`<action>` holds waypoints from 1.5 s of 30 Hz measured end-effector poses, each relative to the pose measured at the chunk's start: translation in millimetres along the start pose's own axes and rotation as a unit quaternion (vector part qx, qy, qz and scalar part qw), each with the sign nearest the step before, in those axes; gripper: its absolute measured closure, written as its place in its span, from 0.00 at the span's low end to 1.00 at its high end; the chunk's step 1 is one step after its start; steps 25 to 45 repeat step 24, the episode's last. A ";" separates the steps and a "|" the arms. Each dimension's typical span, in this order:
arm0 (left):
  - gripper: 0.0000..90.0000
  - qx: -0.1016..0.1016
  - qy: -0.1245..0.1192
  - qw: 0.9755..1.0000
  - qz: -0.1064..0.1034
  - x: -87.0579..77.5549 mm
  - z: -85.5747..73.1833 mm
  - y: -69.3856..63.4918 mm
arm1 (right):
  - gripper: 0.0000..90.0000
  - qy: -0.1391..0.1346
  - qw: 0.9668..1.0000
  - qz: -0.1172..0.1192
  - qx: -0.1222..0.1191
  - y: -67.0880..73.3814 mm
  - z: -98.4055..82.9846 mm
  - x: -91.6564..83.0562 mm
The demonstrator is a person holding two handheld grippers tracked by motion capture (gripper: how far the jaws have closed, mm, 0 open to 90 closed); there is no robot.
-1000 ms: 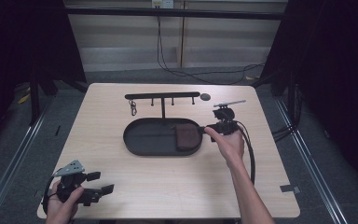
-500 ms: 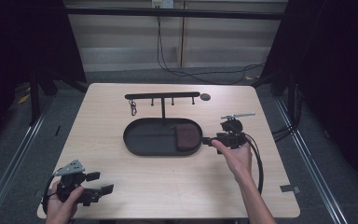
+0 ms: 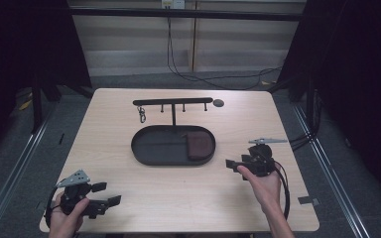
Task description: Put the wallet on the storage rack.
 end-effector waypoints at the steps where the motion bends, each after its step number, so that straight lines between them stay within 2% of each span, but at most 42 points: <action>1: 0.18 0.000 0.000 1.000 0.000 0.0 -0.1 0.2 | 0.33 0.000 1.000 0.000 -0.001 -0.4 -3.2 -1.9; 10: 0.18 0.002 0.007 1.000 0.004 -0.3 -1.0 2.5 | 0.33 -0.005 1.000 -0.002 -0.002 -3.9 -29.1 -16.9; 18: 0.18 0.001 0.008 1.000 0.005 -0.5 -1.5 2.8 | 0.33 -0.022 1.000 -0.004 -0.007 -8.0 -52.0 -30.6; 19: 0.18 0.001 0.008 1.000 0.005 -0.5 -1.6 2.8 | 0.32 -0.026 1.000 -0.011 -0.010 -11.4 -58.2 -31.9; 22: 0.18 0.001 0.009 1.000 0.005 0.4 -1.4 3.5 | 0.30 -0.023 1.000 -0.012 -0.007 -16.8 -64.8 -30.5; 23: 0.18 -0.001 0.011 1.000 0.005 1.2 -1.4 3.4 | 0.29 -0.014 1.000 -0.024 -0.010 -24.0 -70.3 -28.3; 45: 0.18 0.000 0.011 1.000 0.004 2.1 -1.4 3.3 | 0.29 -0.014 1.000 -0.024 -0.010 -24.0 -70.3 -28.3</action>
Point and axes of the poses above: each handheld gripper's, and its own axes: x roughly forward along the jaws, z roughly out of its top, y roughly to its left, the point moved 9 cm from there along x, roughly forward along the jaws, and after that the axes turned 4 degrees about x, right-handed, at the moved point
